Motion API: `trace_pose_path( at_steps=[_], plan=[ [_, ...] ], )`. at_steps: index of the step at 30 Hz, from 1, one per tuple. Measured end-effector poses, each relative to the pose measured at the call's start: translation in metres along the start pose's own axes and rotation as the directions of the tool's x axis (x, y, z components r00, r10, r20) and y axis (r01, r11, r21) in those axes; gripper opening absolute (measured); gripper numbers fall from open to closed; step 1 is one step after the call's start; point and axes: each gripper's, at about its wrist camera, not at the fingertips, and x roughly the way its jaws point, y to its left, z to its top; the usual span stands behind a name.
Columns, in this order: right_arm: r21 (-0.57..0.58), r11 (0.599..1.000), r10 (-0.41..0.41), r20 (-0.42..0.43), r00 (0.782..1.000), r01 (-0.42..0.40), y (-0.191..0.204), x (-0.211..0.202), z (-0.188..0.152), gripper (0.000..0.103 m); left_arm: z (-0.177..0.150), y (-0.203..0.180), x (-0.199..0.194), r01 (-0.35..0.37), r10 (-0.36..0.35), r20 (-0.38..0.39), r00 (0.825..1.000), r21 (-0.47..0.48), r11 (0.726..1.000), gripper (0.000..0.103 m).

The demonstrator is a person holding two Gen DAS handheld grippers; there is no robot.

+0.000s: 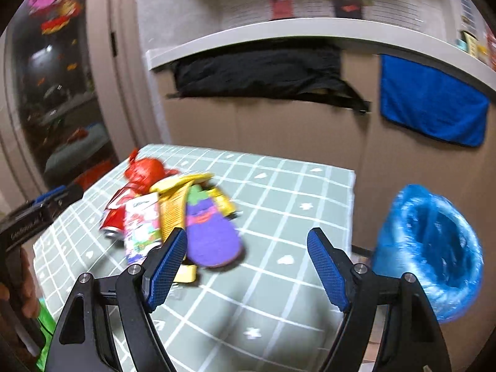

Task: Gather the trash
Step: 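Return to the table and grasp the Kleenex pack with the right tool, then grasp the yellow snack wrapper with the left tool while the right tool holds the Kleenex pack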

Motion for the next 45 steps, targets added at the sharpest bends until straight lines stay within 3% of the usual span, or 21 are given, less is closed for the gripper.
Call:
trace_pose_path(
  at_steps=[12, 17, 25, 28, 30, 33, 39, 45],
  plan=[
    [-0.114, 0.991, 0.058, -0.050, 0.997, -0.063, 0.064, 0.034, 0.005, 0.077, -0.006, 0.085, 0.000, -0.083, 0.080, -0.020, 0.997, -0.151, 0.985, 0.050],
    [-0.177, 0.976, 0.113, -0.063, 0.992, -0.122, 0.098, 0.053, 0.013, 0.077, -0.011, 0.104, 0.001, -0.107, 0.103, -0.031, 0.994, -0.193, 0.975, 0.050],
    [-0.243, 0.960, 0.101, -0.151, 0.983, -0.137, 0.130, 0.111, 0.008, 0.069, -0.021, 0.108, 0.005, -0.080, 0.068, -0.067, 0.995, -0.204, 0.976, 0.050],
    [-0.239, 0.960, 0.101, -0.195, 0.976, -0.147, 0.128, 0.122, 0.003, 0.063, -0.023, 0.107, 0.010, -0.067, 0.049, -0.085, 0.995, -0.216, 0.974, 0.050],
    [-0.229, 0.958, 0.125, -0.213, 0.969, -0.174, 0.124, 0.120, 0.001, 0.047, -0.023, 0.105, 0.013, -0.061, 0.041, -0.092, 0.995, -0.219, 0.974, 0.050],
    [-0.201, 0.956, 0.166, -0.222, 0.961, -0.212, 0.115, 0.110, 0.003, 0.046, -0.023, 0.099, 0.017, -0.050, 0.028, -0.101, 0.995, -0.218, 0.975, 0.050],
    [-0.142, 0.969, 0.183, -0.150, 0.972, -0.204, 0.079, 0.067, 0.016, 0.045, -0.024, 0.075, 0.024, -0.002, -0.020, -0.122, 0.992, -0.181, 0.984, 0.050],
    [-0.095, 0.990, 0.104, -0.032, 0.994, -0.106, 0.031, 0.021, 0.029, 0.045, -0.027, 0.045, 0.033, 0.085, -0.110, -0.161, 0.981, -0.155, 0.984, 0.050]
  ],
)
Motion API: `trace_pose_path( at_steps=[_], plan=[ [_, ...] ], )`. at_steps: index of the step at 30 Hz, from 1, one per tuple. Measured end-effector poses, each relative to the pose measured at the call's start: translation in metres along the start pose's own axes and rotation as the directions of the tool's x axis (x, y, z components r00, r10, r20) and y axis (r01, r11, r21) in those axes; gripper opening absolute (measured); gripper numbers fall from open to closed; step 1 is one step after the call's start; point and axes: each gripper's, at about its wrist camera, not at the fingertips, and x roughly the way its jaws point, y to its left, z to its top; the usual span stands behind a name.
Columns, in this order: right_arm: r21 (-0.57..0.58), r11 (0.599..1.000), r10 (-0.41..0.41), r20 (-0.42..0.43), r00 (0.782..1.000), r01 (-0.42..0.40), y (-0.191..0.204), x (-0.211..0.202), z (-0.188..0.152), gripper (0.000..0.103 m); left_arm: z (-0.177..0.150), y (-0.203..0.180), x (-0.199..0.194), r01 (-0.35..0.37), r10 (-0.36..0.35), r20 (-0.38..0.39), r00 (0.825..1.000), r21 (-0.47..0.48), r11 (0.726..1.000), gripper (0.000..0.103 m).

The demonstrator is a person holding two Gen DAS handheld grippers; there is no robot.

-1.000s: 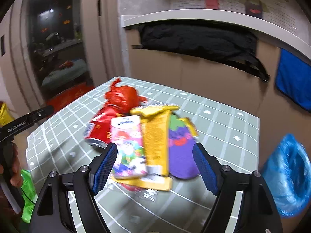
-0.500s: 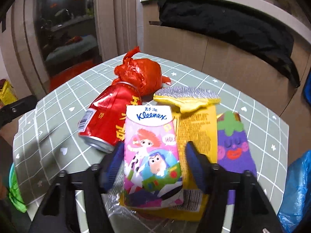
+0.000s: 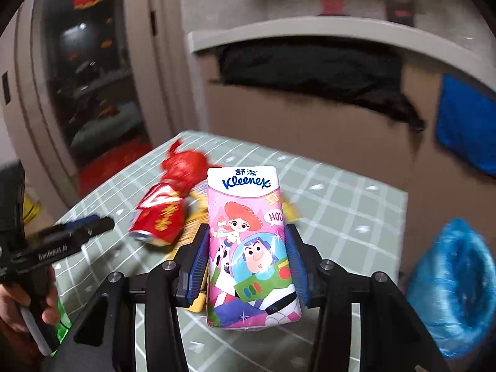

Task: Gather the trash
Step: 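Grasp the yellow snack wrapper with the left tool while the right tool holds the Kleenex pack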

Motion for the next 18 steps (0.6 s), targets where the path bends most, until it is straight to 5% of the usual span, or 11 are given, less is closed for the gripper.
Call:
trace_pose_path(
  at_steps=[5, 18],
  plan=[
    [0.076, 0.995, -0.064, 0.012, 0.998, 0.063, -0.037, -0.020, -0.008, 0.045, -0.009, -0.025, 0.008, 0.035, -0.033, -0.037, 0.999, 0.043, 0.998, 0.050],
    [0.183, 0.981, -0.053, -0.033, 0.998, 0.059, -0.075, -0.023, -0.043, 0.045, -0.042, -0.099, 0.021, 0.137, -0.109, -0.132, 0.985, 0.228, 0.964, 0.050]
  ],
)
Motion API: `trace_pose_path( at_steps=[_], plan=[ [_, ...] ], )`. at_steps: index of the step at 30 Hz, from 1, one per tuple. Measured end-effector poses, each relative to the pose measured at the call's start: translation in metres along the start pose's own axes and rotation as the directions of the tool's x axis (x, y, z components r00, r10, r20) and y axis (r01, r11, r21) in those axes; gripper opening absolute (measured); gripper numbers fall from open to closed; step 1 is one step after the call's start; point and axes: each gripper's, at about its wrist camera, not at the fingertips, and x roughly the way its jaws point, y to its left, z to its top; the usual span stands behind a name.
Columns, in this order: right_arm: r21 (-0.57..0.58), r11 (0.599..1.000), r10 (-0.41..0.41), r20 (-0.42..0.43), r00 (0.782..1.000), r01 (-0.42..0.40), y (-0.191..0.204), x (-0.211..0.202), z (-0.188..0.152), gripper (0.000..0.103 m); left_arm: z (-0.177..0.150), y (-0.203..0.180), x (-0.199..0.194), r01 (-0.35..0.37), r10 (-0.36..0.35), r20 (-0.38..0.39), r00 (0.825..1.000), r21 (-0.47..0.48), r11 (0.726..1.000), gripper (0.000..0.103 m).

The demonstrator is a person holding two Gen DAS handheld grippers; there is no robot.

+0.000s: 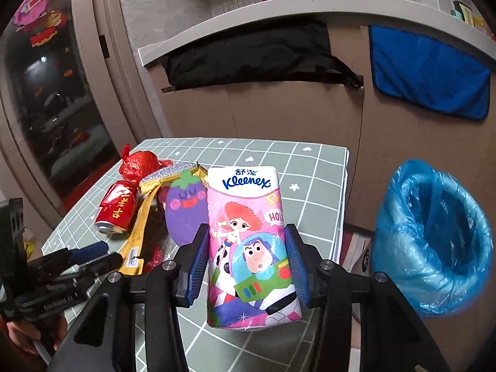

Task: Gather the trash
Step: 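Grasp the yellow snack wrapper with the left tool while the right tool holds the Kleenex pack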

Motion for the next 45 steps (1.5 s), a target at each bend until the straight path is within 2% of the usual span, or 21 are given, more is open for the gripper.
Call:
trace_pose_path(
  at_steps=[4, 9, 10, 12, 13, 16, 17, 19, 22, 26, 30, 32, 34, 36, 41, 45],
  plan=[
    [0.010, 1.000, 0.000, -0.002, 1.000, 0.000, -0.004, -0.002, -0.004, 0.045, 0.012, -0.003, 0.005, 0.012, -0.012, 0.002, 1.000, -0.055, 0.998, 0.050],
    [0.014, 1.000, 0.001, 0.001, 1.000, -0.001, -0.005, -0.004, -0.007, 0.045, 0.048, -0.001, 0.004, -0.066, 0.071, 0.124, 0.990, -0.047, 0.997, 0.050],
    [0.010, 1.000, -0.003, 0.003, 1.000, 0.003, -0.005, -0.004, -0.007, 0.045, 0.057, 0.003, 0.008, -0.069, 0.075, 0.123, 0.990, -0.052, 0.996, 0.050],
    [0.009, 1.000, -0.008, 0.005, 1.000, 0.008, -0.005, -0.004, -0.007, 0.045, 0.069, 0.018, 0.018, 0.006, 0.003, 0.069, 0.998, -0.133, 0.991, 0.050],
    [0.011, 1.000, -0.007, 0.005, 1.000, 0.007, -0.006, -0.003, -0.008, 0.045, 0.073, 0.031, 0.026, 0.069, -0.064, 0.031, 0.997, -0.215, 0.974, 0.050],
    [0.018, 1.000, -0.004, -0.001, 1.000, 0.004, -0.009, 0.000, -0.009, 0.045, 0.070, 0.050, 0.036, 0.098, -0.113, -0.024, 0.993, -0.347, 0.933, 0.049],
    [0.021, 1.000, -0.001, -0.005, 1.000, 0.001, -0.009, 0.001, -0.009, 0.045, 0.067, 0.051, 0.036, 0.095, -0.112, -0.029, 0.993, -0.359, 0.929, 0.049],
    [0.021, 1.000, 0.002, -0.013, 1.000, -0.002, -0.009, 0.004, -0.010, 0.045, 0.057, 0.046, 0.031, 0.074, -0.090, -0.031, 0.995, -0.339, 0.938, 0.049],
    [0.015, 1.000, -0.001, -0.016, 1.000, 0.001, -0.008, 0.006, -0.011, 0.045, 0.036, 0.021, 0.021, 0.015, -0.019, -0.016, 1.000, -0.220, 0.975, 0.049],
    [0.026, 1.000, -0.002, -0.014, 1.000, 0.002, -0.009, 0.006, -0.011, 0.045, 0.015, -0.010, 0.021, -0.078, 0.078, -0.002, 0.997, -0.078, 0.994, 0.049],
    [0.023, 1.000, -0.009, -0.011, 1.000, 0.010, -0.010, 0.002, -0.013, 0.045, 0.001, -0.024, 0.024, -0.149, 0.149, 0.031, 0.988, -0.021, 0.989, 0.049],
    [0.022, 1.000, -0.016, -0.012, 1.000, 0.017, -0.011, 0.000, -0.014, 0.045, -0.001, -0.027, 0.031, -0.234, 0.232, 0.051, 0.971, 0.031, 0.972, 0.049],
    [0.025, 1.000, -0.018, -0.016, 1.000, 0.018, -0.012, -0.001, -0.015, 0.045, 0.001, -0.021, 0.040, -0.280, 0.279, 0.020, 0.960, 0.063, 0.958, 0.048],
    [0.026, 0.999, -0.018, -0.015, 1.000, 0.018, -0.013, -0.003, -0.016, 0.045, 0.007, -0.008, 0.040, -0.270, 0.269, 0.018, 0.963, 0.034, 0.962, 0.044],
    [0.025, 1.000, -0.017, -0.008, 1.000, 0.018, -0.011, -0.004, -0.015, 0.045, 0.021, 0.038, 0.012, -0.253, 0.264, 0.137, 0.955, -0.089, 0.963, 0.044],
    [0.025, 1.000, 0.004, -0.022, 1.000, -0.004, -0.006, 0.002, -0.016, 0.045, 0.029, 0.060, 0.017, -0.238, 0.250, 0.123, 0.960, -0.103, 0.966, 0.040]
  ],
)
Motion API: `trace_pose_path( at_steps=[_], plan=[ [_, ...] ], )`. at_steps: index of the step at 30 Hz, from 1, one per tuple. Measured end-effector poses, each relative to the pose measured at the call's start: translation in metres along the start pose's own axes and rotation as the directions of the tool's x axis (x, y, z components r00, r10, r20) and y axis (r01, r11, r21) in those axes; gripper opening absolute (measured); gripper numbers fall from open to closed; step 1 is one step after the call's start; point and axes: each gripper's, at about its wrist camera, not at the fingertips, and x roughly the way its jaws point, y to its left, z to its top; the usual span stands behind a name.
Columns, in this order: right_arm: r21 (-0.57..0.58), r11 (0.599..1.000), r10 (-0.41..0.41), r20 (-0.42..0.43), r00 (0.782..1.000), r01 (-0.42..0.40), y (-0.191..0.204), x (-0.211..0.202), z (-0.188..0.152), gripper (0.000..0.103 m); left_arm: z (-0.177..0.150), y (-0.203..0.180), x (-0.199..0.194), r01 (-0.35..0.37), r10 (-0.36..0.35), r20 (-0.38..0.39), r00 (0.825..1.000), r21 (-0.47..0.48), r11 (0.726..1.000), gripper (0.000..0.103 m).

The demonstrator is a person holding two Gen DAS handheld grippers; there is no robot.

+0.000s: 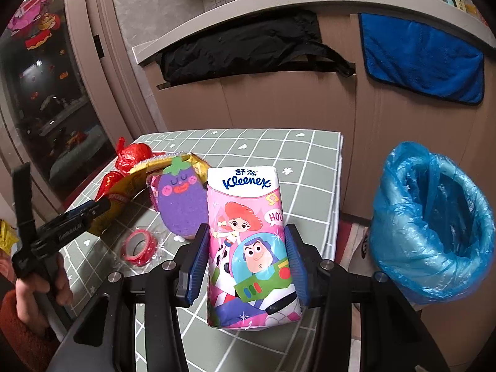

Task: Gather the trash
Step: 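Grasp the yellow snack wrapper with the left tool while the right tool holds the Kleenex pack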

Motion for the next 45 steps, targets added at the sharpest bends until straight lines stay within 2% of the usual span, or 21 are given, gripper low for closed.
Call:
trace_pose_path(
  at_steps=[3, 5, 6, 9, 13, 17, 22, 25, 33, 35, 37, 39, 41, 42, 43, 45],
  plan=[
    [-0.020, 1.000, 0.000, -0.010, 1.000, 0.000, 0.005, 0.003, -0.001, 0.045, 0.000, -0.002, 0.009, 0.001, 0.000, -0.024, 1.000, 0.044, 0.999, 0.028],
    [-0.029, 1.000, -0.001, -0.015, 1.000, 0.000, 0.008, 0.005, -0.001, 0.045, 0.004, -0.003, 0.019, 0.002, 0.000, -0.041, 0.999, 0.063, 0.998, 0.017],
    [-0.032, 1.000, 0.000, -0.017, 1.000, -0.001, 0.009, 0.005, -0.001, 0.045, 0.006, -0.002, 0.025, 0.006, -0.002, -0.053, 0.999, 0.068, 0.998, 0.008],
    [-0.043, 0.999, -0.001, -0.016, 1.000, 0.000, 0.012, 0.004, -0.001, 0.045, 0.015, 0.003, 0.021, 0.038, -0.036, -0.064, 0.997, 0.020, 0.999, 0.004],
    [-0.068, 0.998, 0.000, -0.007, 1.000, -0.001, 0.016, 0.002, 0.003, 0.045, 0.027, 0.001, -0.014, 0.099, -0.099, 0.011, 0.995, -0.002, 0.995, 0.001],
    [-0.056, 0.997, 0.052, -0.016, 0.998, -0.053, 0.021, 0.005, 0.008, 0.045, 0.036, -0.009, -0.043, 0.123, -0.124, 0.072, 0.990, 0.026, 0.992, 0.001],
    [-0.073, 0.995, 0.069, -0.010, 0.998, -0.070, 0.029, 0.000, 0.008, 0.045, 0.041, -0.016, -0.055, 0.192, -0.192, 0.058, 0.980, -0.001, 0.981, 0.001],
    [-0.060, 0.996, 0.069, -0.006, 0.998, -0.069, 0.026, -0.002, 0.008, 0.045, 0.036, -0.025, -0.057, 0.154, -0.156, 0.066, 0.986, 0.036, 0.987, 0.001],
    [-0.024, 0.998, 0.065, -0.041, 0.997, -0.066, 0.017, 0.003, 0.000, 0.045, -0.004, -0.022, -0.027, 0.181, -0.183, -0.073, 0.980, -0.026, 0.983, 0.004],
    [-0.020, 0.998, 0.064, -0.052, 0.997, -0.065, 0.016, 0.005, -0.002, 0.045, -0.010, -0.017, -0.020, 0.211, -0.216, -0.088, 0.973, -0.063, 0.976, 0.009],
    [-0.023, 0.998, 0.064, -0.056, 0.996, -0.066, 0.017, 0.006, -0.004, 0.045, -0.013, -0.018, -0.019, 0.207, -0.210, -0.068, 0.975, -0.050, 0.977, 0.036],
    [-0.027, 0.998, 0.063, -0.059, 0.996, -0.065, 0.018, 0.008, -0.004, 0.045, -0.012, -0.018, -0.019, 0.181, -0.183, -0.055, 0.982, -0.041, 0.983, 0.036],
    [-0.029, 0.997, 0.064, -0.066, 0.996, -0.066, 0.020, 0.010, -0.005, 0.045, -0.010, -0.015, -0.013, 0.151, -0.156, -0.092, 0.983, -0.060, 0.987, 0.031],
    [-0.030, 0.997, 0.065, -0.069, 0.995, -0.067, 0.020, 0.011, -0.005, 0.045, -0.010, -0.012, -0.009, 0.156, -0.165, -0.103, 0.981, -0.092, 0.984, 0.014],
    [-0.032, 0.997, 0.065, -0.073, 0.995, -0.068, 0.021, 0.012, -0.006, 0.045, -0.010, -0.009, -0.005, 0.179, -0.191, -0.115, 0.975, -0.112, 0.978, 0.002],
    [-0.037, 0.997, 0.065, -0.078, 0.995, -0.068, 0.023, 0.013, -0.008, 0.045, -0.013, -0.009, -0.002, 0.174, -0.187, -0.126, 0.974, -0.107, 0.979, 0.002]
  ],
)
